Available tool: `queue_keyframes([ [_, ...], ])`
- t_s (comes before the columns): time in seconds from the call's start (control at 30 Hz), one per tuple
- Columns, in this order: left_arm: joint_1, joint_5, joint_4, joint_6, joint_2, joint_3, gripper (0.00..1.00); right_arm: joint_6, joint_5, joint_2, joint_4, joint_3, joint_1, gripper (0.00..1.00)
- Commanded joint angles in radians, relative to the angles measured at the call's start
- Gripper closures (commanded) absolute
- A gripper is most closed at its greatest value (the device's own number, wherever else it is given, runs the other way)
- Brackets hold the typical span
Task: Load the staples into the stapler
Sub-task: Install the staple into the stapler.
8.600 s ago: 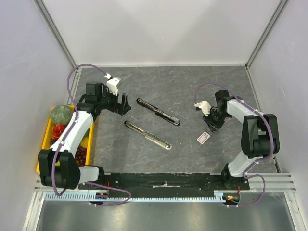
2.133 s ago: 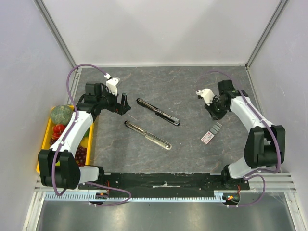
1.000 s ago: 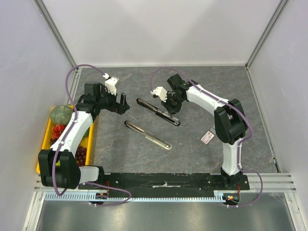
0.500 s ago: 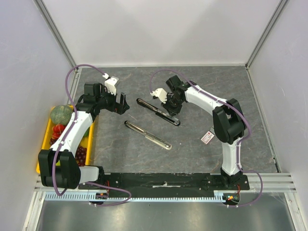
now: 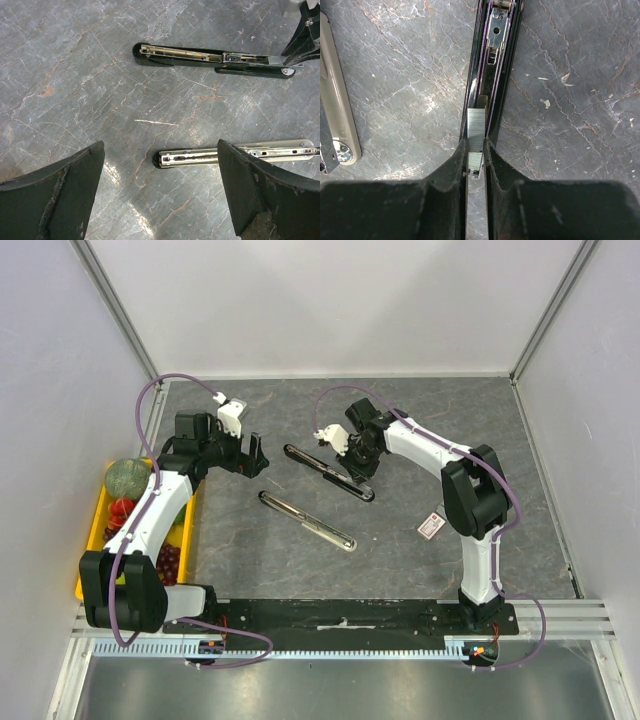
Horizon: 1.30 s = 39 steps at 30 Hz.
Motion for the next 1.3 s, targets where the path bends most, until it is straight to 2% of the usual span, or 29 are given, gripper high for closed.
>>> queue_keyframes([
  [0.0,0.005,0.007,0.036,-0.011,-0.005,0.000,0.00,0.032,0.014,-0.013,-0.003,0.002,0.012,0.87],
  [0.5,0.005,0.007,0.035,-0.011,-0.003,0.001,0.00,0.078,0.040,-0.010,0.027,0.008,0.017,0.93],
  [1.27,0.005,0.005,0.035,-0.011,0.000,0.003,0.00,0.100,0.058,-0.010,0.045,0.001,0.017,0.93],
])
